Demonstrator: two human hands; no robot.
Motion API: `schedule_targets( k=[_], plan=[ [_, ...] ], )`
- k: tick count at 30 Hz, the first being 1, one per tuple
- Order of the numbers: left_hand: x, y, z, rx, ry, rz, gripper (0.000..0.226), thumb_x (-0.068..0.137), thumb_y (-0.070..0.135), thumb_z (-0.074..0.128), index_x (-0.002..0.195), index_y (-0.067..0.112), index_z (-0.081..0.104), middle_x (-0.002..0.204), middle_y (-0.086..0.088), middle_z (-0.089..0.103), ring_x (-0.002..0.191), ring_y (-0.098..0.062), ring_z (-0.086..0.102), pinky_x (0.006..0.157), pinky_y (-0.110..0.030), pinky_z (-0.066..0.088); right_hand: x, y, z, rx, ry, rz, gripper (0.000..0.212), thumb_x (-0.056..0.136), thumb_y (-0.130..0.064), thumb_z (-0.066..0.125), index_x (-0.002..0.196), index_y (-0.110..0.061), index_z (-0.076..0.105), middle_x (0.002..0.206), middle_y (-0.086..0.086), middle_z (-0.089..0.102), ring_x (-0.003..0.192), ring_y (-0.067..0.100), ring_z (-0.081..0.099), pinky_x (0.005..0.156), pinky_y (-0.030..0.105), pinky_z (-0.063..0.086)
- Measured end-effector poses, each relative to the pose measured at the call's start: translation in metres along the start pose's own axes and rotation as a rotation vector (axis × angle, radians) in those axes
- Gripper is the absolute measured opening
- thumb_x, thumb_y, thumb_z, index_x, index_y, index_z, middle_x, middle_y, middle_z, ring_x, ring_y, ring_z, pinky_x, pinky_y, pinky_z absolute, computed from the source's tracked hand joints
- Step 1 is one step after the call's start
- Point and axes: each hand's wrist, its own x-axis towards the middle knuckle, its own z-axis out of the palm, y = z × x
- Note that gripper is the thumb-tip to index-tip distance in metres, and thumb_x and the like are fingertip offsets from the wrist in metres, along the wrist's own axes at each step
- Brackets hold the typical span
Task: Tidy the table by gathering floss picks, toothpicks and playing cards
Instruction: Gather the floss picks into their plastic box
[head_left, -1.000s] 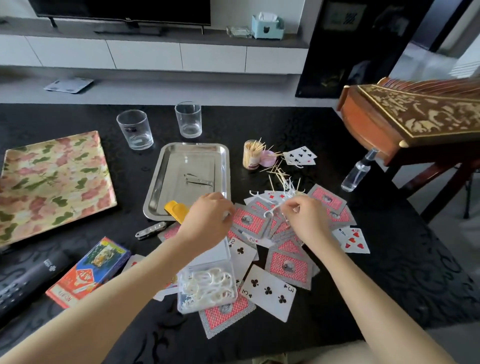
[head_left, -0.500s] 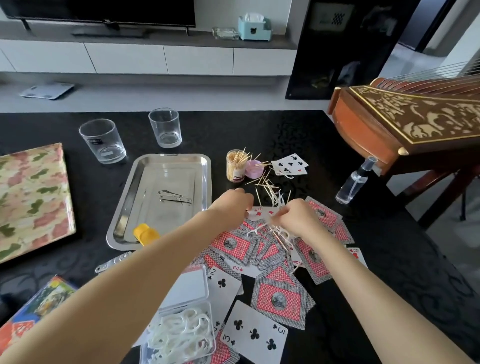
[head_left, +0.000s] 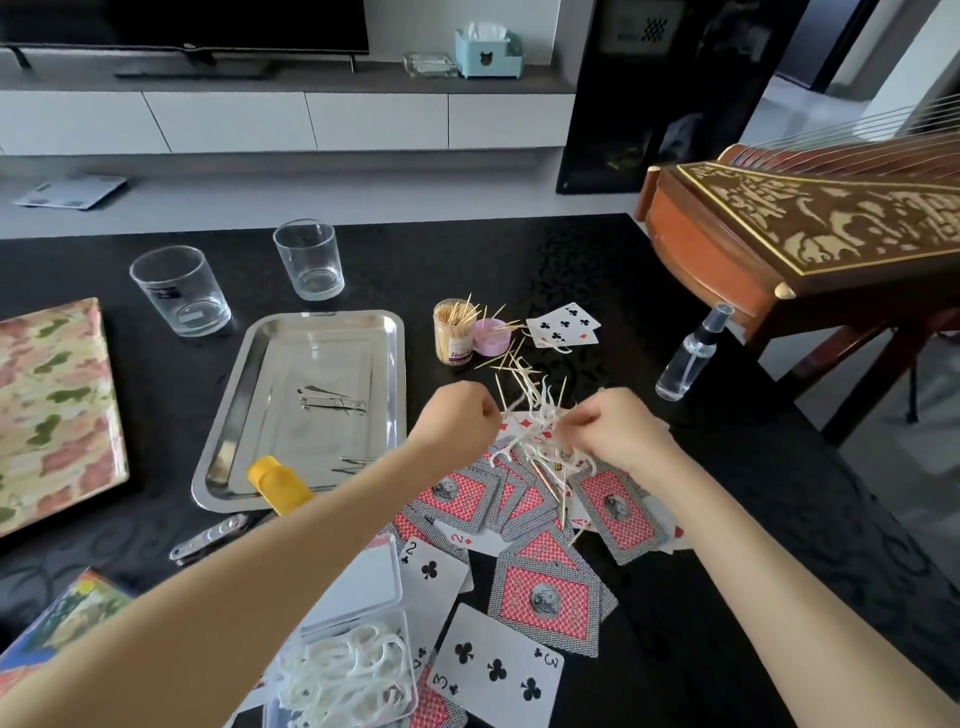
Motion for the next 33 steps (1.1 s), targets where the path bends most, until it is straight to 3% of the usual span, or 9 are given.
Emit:
schedule_targets(
  k=[4, 10, 13, 15, 18, 21, 23, 28, 33],
  plan=[
    [-0.009, 0.008, 0.023, 0.071, -0.004, -0.016, 0.014, 0.087, 0.01, 0.052, 0.087, 0.003, 0.064, 0.092, -0.011, 0.066, 0.081, -0.025, 0.062, 0.068, -0.033, 0.052, -0.005, -0.001, 0.014, -0.372, 0.003, -0.009, 0.02, 0.088, -0.028, 0.063, 0.091, -0.009, 0.069, 0.084, 0.002, 0.068, 0.061, 0.01, 0.055, 0.048, 0.02, 0.04],
    [-0.007, 0.012, 0.025, 0.165, -0.056, -0.046, 0.015, 0.088, 0.018, 0.059, 0.094, 0.005, 0.059, 0.096, -0.008, 0.059, 0.087, -0.025, 0.058, 0.066, -0.028, 0.043, -0.007, -0.006, 0.021, -0.525, -0.015, -0.016, 0.035, 0.082, -0.044, 0.066, 0.093, -0.011, 0.06, 0.089, 0.0, 0.065, 0.079, 0.016, 0.062, 0.062, 0.027, 0.047],
    [-0.003, 0.018, 0.022, 0.22, -0.115, -0.094, 0.007, 0.085, 0.011, 0.059, 0.083, 0.004, 0.058, 0.082, -0.006, 0.056, 0.079, -0.025, 0.056, 0.06, -0.026, 0.042, -0.003, -0.007, 0.022, -0.569, -0.068, -0.029, 0.025, 0.086, -0.034, 0.062, 0.074, -0.013, 0.057, 0.069, 0.0, 0.06, 0.062, 0.015, 0.059, 0.055, 0.026, 0.045],
    [0.0, 0.024, 0.022, 0.262, -0.15, -0.108, 0.011, 0.087, 0.009, 0.058, 0.095, 0.003, 0.06, 0.093, -0.009, 0.059, 0.089, -0.026, 0.059, 0.067, -0.028, 0.043, 0.0, -0.009, 0.022, -0.552, -0.127, -0.006, 0.033, 0.086, -0.022, 0.057, 0.058, -0.016, 0.041, 0.051, -0.002, 0.04, 0.045, 0.013, 0.04, 0.045, 0.023, 0.032],
    [0.005, 0.031, 0.023, 0.355, -0.208, -0.083, 0.018, 0.088, 0.007, 0.056, 0.104, 0.003, 0.062, 0.102, -0.009, 0.063, 0.101, -0.026, 0.061, 0.073, -0.028, 0.046, 0.0, -0.012, 0.02, -0.549, -0.156, -0.025, 0.039, 0.086, -0.022, 0.055, 0.053, -0.017, 0.034, 0.048, -0.002, 0.029, 0.043, 0.015, 0.03, 0.047, 0.024, 0.026],
    [0.005, 0.035, 0.018, 0.362, -0.25, -0.082, 0.016, 0.087, 0.01, 0.057, 0.101, 0.004, 0.063, 0.084, -0.005, 0.053, 0.096, -0.025, 0.062, 0.069, -0.028, 0.045, -0.002, -0.008, 0.02, -0.445, -0.116, -0.056, 0.044, 0.09, -0.037, 0.054, 0.053, -0.012, 0.047, 0.048, 0.002, 0.039, 0.045, 0.015, 0.035, 0.052, 0.026, 0.032],
    [0.004, 0.035, 0.013, 0.329, -0.247, -0.066, 0.016, 0.088, 0.016, 0.057, 0.097, 0.004, 0.062, 0.079, -0.003, 0.049, 0.086, -0.025, 0.06, 0.068, -0.028, 0.044, -0.004, -0.003, 0.017, -0.318, -0.022, -0.073, 0.034, 0.088, -0.04, 0.058, 0.073, -0.01, 0.066, 0.058, 0.002, 0.054, 0.05, 0.012, 0.044, 0.053, 0.023, 0.034],
    [-0.003, 0.023, 0.001, 0.022, -0.177, -0.171, 0.034, 0.086, 0.022, 0.06, 0.059, 0.006, 0.046, 0.056, -0.002, 0.039, 0.05, -0.015, 0.04, 0.051, -0.026, 0.037, -0.015, 0.004, 0.01, 0.184, 0.155, -0.155, 0.016, 0.086, -0.031, 0.065, 0.092, -0.016, 0.069, 0.074, -0.008, 0.057, 0.064, 0.006, 0.05, 0.059, 0.021, 0.038],
    [-0.02, 0.019, -0.008, -0.417, -0.094, -0.264, 0.021, 0.086, 0.014, 0.059, 0.074, 0.0, 0.068, 0.07, -0.01, 0.06, 0.063, -0.02, 0.051, 0.061, -0.027, 0.046, -0.024, 0.003, 0.015, 0.484, 0.196, -0.134, 0.017, 0.088, -0.03, 0.063, 0.094, -0.015, 0.066, 0.089, -0.005, 0.064, 0.086, 0.008, 0.06, 0.074, 0.02, 0.047]
  ],
)
